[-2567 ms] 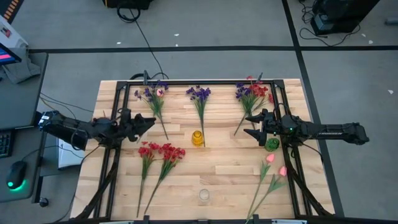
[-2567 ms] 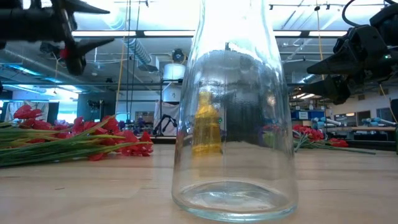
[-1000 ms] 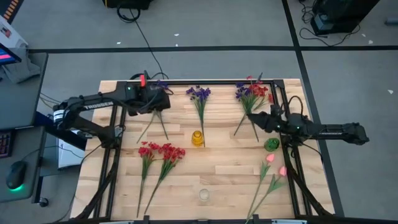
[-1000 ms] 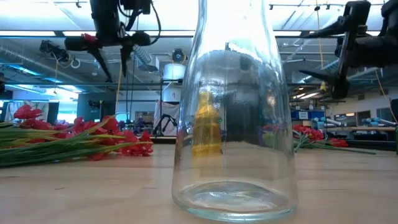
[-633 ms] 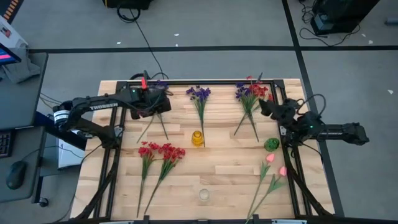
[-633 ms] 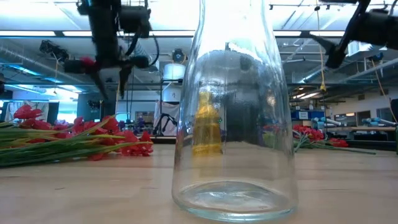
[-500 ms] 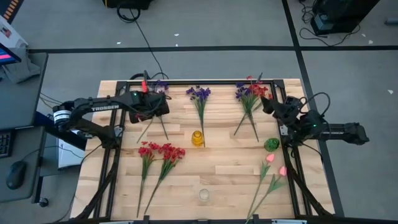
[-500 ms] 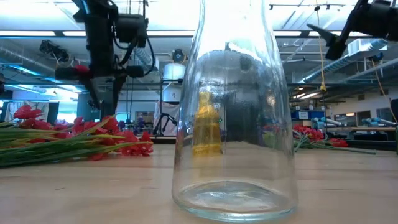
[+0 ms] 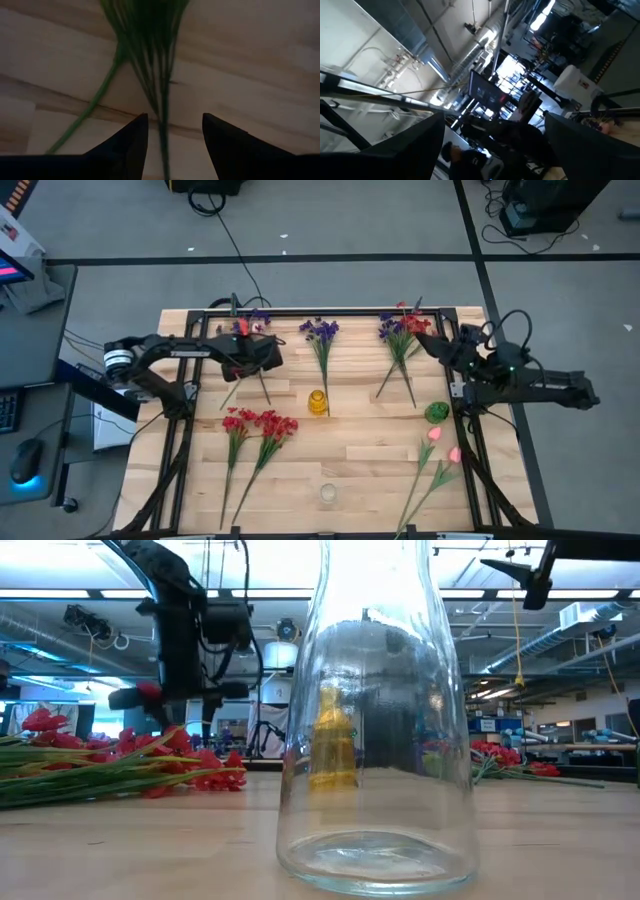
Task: Sort flowers into vase by color
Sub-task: Put the left purple flower into the transparent vase
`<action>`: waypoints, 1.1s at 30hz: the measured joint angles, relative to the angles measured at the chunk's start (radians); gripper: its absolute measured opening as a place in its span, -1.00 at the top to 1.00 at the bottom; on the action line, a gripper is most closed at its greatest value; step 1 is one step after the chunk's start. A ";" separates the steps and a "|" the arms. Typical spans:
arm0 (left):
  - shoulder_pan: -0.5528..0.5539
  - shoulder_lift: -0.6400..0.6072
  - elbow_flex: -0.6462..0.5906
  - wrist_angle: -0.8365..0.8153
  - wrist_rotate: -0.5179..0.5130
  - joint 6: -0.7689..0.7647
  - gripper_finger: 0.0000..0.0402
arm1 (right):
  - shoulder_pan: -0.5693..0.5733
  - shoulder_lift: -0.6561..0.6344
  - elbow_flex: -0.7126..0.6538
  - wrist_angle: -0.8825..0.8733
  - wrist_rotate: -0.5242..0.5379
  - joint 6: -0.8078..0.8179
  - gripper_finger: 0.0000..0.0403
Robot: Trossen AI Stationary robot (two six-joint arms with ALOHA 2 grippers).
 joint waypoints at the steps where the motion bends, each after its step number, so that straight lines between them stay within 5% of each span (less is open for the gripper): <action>1: 0.000 0.014 0.000 -0.001 0.003 -0.002 0.04 | 0.000 0.009 0.009 0.000 0.000 -0.001 -0.75; 19: 0.000 0.145 0.000 0.040 0.007 -0.021 0.08 | 0.000 0.035 0.029 0.014 0.021 -0.014 -0.75; 29: 0.000 0.146 0.000 0.048 -0.022 -0.020 0.89 | 0.000 0.034 0.029 0.016 0.030 -0.046 -0.75; 33: 0.000 0.146 0.000 0.048 -0.027 -0.020 0.90 | 0.000 0.034 0.029 0.022 0.031 -0.048 -0.75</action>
